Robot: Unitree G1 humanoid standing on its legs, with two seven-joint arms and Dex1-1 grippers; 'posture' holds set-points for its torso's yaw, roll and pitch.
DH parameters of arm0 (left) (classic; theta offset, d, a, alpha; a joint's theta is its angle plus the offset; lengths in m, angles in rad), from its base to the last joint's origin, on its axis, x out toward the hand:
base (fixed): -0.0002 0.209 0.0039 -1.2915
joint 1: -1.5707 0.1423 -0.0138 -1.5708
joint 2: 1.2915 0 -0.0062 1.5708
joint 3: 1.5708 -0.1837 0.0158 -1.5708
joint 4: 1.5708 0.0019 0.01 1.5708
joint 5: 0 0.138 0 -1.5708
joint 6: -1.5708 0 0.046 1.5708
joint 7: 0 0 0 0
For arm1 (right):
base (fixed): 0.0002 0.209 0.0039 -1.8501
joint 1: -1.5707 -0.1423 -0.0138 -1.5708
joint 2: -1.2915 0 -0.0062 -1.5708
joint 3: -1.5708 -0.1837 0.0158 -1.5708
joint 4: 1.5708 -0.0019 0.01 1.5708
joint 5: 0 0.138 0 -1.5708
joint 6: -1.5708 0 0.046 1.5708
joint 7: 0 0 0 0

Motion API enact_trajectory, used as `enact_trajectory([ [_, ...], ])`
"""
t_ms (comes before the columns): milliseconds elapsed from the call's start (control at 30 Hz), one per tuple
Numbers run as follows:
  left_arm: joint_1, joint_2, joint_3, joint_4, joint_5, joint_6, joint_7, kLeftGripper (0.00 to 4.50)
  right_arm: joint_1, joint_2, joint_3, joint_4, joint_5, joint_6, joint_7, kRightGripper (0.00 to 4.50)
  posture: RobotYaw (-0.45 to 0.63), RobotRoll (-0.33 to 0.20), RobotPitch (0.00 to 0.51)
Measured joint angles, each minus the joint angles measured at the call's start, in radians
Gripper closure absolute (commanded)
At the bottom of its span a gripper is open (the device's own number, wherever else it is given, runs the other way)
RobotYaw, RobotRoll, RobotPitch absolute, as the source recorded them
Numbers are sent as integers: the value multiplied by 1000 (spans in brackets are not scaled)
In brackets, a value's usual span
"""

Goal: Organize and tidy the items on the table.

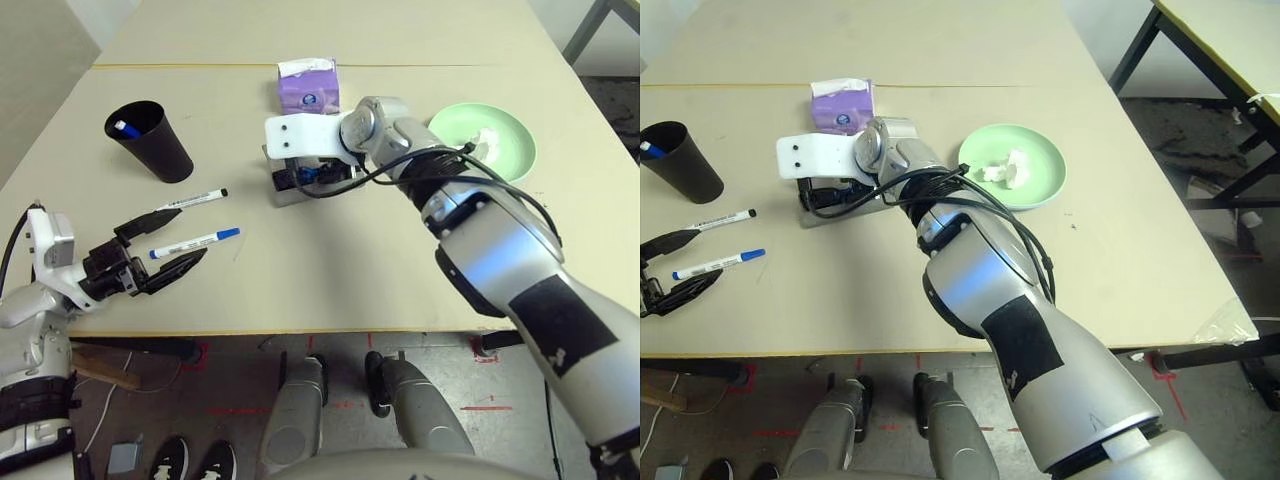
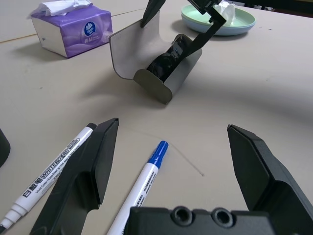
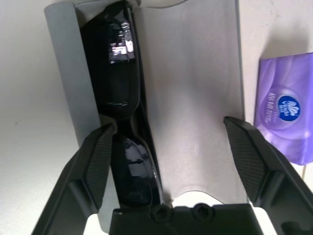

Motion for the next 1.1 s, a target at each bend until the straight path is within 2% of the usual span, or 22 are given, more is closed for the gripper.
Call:
enact_trajectory([
  [300,-53,-8,-22,78,17,-32,-11,0,-1,-9,-6,0,15,8,22,14,52,0,232],
  [333,-59,-10,-25,82,18,-35,-12,0,-2,-10,-6,1,15,8,22,197,51,0,232],
  [400,-65,-11,-26,89,21,-40,-13,0,-4,-11,-6,3,15,12,22,647,52,0,231],
  [733,-67,-15,-30,103,31,-56,-22,0,-4,-19,-6,18,16,15,30,4458,47,0,226],
  [967,-78,-22,-32,131,33,-64,-25,0,-32,-35,-17,17,23,28,66,4458,12,0,217],
  [1100,-107,-26,-36,155,36,-71,-25,0,-57,-69,-40,-22,52,55,148,4458,3,0,216],
])
